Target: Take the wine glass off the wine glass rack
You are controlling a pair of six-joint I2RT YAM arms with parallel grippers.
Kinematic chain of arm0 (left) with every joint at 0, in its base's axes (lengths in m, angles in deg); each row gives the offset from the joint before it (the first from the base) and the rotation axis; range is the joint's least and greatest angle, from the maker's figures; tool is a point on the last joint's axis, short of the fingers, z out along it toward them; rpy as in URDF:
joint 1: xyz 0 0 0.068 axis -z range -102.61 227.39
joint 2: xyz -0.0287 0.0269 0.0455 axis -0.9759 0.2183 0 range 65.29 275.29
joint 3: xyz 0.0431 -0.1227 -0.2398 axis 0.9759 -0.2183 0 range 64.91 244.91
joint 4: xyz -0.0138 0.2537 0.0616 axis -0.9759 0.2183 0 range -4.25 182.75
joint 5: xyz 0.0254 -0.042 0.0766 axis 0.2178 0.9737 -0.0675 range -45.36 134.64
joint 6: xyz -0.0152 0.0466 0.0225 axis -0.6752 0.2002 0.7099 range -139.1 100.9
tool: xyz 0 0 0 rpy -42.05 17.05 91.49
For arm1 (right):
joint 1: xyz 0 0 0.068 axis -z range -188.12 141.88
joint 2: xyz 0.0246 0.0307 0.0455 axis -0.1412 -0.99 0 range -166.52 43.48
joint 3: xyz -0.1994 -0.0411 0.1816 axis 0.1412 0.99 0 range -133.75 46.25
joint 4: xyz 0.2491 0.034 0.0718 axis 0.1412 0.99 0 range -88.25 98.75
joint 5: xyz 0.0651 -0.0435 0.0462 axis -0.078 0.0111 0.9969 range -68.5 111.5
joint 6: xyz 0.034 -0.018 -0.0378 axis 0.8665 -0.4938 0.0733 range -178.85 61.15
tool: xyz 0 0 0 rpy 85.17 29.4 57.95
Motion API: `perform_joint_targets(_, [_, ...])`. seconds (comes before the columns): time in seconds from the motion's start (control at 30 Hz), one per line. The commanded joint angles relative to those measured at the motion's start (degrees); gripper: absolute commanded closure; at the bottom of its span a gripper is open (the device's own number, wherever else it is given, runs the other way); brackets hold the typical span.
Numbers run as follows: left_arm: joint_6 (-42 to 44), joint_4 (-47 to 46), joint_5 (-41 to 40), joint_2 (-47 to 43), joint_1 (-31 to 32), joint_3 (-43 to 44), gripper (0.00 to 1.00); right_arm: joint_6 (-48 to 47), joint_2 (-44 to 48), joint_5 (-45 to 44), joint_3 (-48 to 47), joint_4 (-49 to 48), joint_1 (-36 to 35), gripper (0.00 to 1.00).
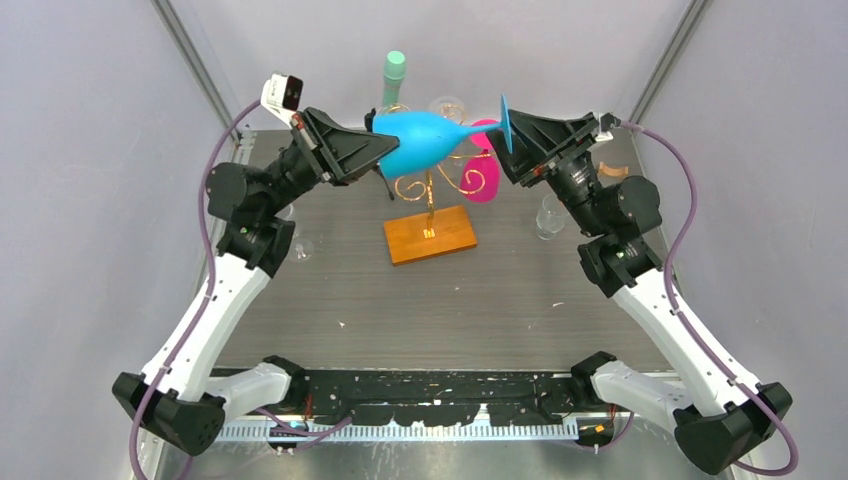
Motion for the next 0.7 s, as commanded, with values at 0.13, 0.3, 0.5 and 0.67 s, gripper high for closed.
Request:
perform_joint_targets(0.13, [38.26, 44.73, -10.35, -7.46, 0.13, 15.53, 1.00, -14.99, 5.47, -5.25, -2.83, 19.05, -0.37, 0.34])
perform_joint_targets(0.3, [52.44, 65.03, -27.79, -8.54, 0.15, 22.64, 1.00, -21.79, 7.49, -10.10, -6.32, 30.76, -0.37, 0.34])
perform_joint_targets(0.5, [59.20, 86.19, -50.22, -5.50, 0.17, 28.74, 1.00, -31.16, 7.46, -16.72, -11.13, 42.63, -0.37, 0.38])
perform_joint_targets(0.67, [62.85, 96.87, -58.75, -1.78, 0.20, 29.70, 1.00, -33.18, 7.16, -19.25, -11.76, 46.08, -0.37, 0.40])
